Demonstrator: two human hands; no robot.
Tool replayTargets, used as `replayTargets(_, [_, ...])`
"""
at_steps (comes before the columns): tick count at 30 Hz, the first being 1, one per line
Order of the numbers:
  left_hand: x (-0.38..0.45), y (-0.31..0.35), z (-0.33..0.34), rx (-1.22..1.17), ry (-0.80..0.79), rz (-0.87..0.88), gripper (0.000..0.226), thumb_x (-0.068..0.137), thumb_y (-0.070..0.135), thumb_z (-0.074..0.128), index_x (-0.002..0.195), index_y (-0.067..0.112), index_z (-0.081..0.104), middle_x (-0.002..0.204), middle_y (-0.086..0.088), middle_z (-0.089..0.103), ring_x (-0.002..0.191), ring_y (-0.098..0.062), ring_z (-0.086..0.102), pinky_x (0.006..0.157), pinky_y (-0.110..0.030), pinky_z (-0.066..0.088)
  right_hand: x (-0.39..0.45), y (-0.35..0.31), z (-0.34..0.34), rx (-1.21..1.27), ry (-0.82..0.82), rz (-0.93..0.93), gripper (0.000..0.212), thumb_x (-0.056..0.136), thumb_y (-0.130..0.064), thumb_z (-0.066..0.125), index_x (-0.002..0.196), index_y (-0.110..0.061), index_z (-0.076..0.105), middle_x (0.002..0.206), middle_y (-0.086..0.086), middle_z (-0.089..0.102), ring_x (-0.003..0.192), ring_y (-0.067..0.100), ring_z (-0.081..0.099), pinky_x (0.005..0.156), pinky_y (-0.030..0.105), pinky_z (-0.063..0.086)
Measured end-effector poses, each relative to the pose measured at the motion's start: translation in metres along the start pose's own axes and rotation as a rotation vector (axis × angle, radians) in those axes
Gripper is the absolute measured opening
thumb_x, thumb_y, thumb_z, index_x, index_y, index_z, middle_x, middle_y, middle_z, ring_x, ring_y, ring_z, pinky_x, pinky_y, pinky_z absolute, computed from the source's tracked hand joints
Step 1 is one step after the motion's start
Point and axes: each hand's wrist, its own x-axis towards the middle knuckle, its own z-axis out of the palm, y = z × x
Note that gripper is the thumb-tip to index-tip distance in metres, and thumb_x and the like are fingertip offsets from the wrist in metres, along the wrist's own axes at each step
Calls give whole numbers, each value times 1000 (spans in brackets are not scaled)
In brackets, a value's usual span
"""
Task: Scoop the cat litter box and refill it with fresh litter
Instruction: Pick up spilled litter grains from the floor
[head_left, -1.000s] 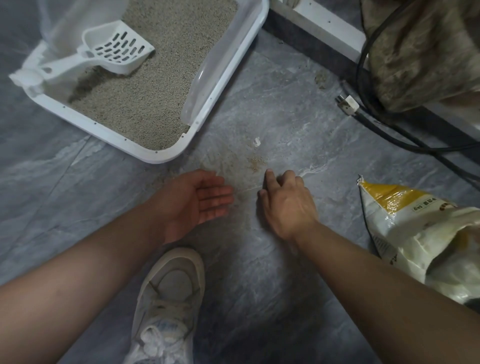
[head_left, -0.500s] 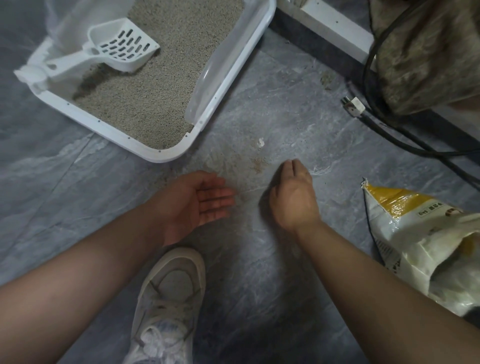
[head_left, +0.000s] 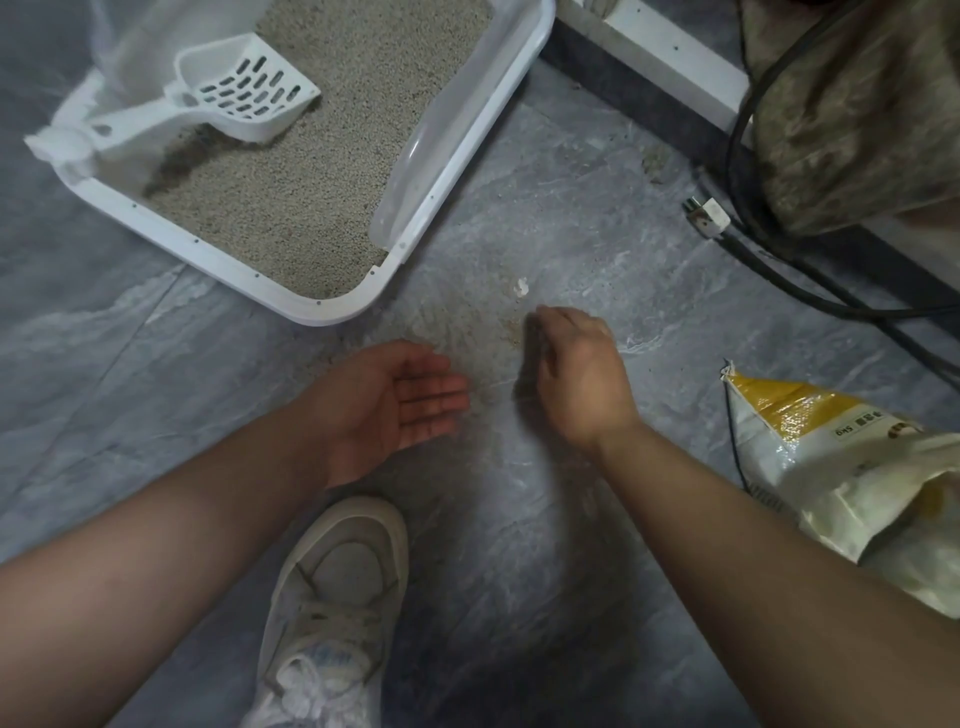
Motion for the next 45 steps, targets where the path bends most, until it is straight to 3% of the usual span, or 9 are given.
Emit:
replayTargets(5, [4,0,2,9,-6,-18,30,95,28,53,114,7,64,116,-18,72,109,-30,70,95,-43,54,18,-3,-2,-183,-315,-241,67,88,6,52,152,-6,36,157,14,35,145,31,30,121,32,24])
replayTargets(9, [5,-2,2,16,-12,-23,30,95,29,54,114,7,64,115,-18,73,108,-30,70,93,-43,54,19,-2,-7,-304,-400,-335,60,100,-2,40,157,-7,22,164,12,21,151,28,17,123,31,13])
replayTargets(15, [5,-5,1,18,-4,-24,32,96,29,54,116,5,64,115,-18,73,110,-31,69,97,-45,53,11,4,-8,-194,-360,-317,63,92,5,50,152,-3,35,156,18,36,145,32,32,118,28,20])
replayTargets(19, [5,-4,1,14,-7,-25,31,96,29,54,113,6,64,116,-19,72,109,-30,69,97,-44,53,10,12,-6,-57,-169,-184,57,85,10,46,141,3,50,143,22,53,132,38,49,116,36,34])
replayTargets(27, [7,-4,2,19,-14,-31,29,96,28,53,109,6,65,115,-18,73,105,-30,71,92,-43,55,4,11,-2,-207,-327,-181,71,89,5,46,155,-2,23,163,16,21,152,25,17,118,20,-3])
replayTargets(32, [5,-5,3,10,-10,-35,29,96,27,53,111,5,64,117,-20,71,107,-30,70,90,-42,56,0,17,-5,-47,-175,-123,53,83,11,46,134,0,55,134,20,59,126,36,53,109,35,38])
replayTargets(34, [5,-5,4,4,-8,-35,30,96,26,53,113,4,64,118,-20,71,109,-31,69,89,-42,56,2,20,-6,-48,-134,-63,50,84,12,46,132,0,55,133,19,59,124,36,55,106,37,41])
replayTargets(40, [5,-5,4,6,-19,-40,33,96,26,52,118,4,63,119,-20,71,111,-31,69,89,-41,56,11,12,-2,-177,-316,-65,72,92,6,43,157,-3,15,166,15,10,154,24,8,122,25,2])
replayTargets(45, [6,-5,2,3,-20,-40,29,97,27,51,112,5,64,119,-20,71,113,-31,67,90,-41,56,1,9,0,-209,-305,-188,72,89,6,45,156,-2,19,164,16,17,152,27,14,118,21,-1])
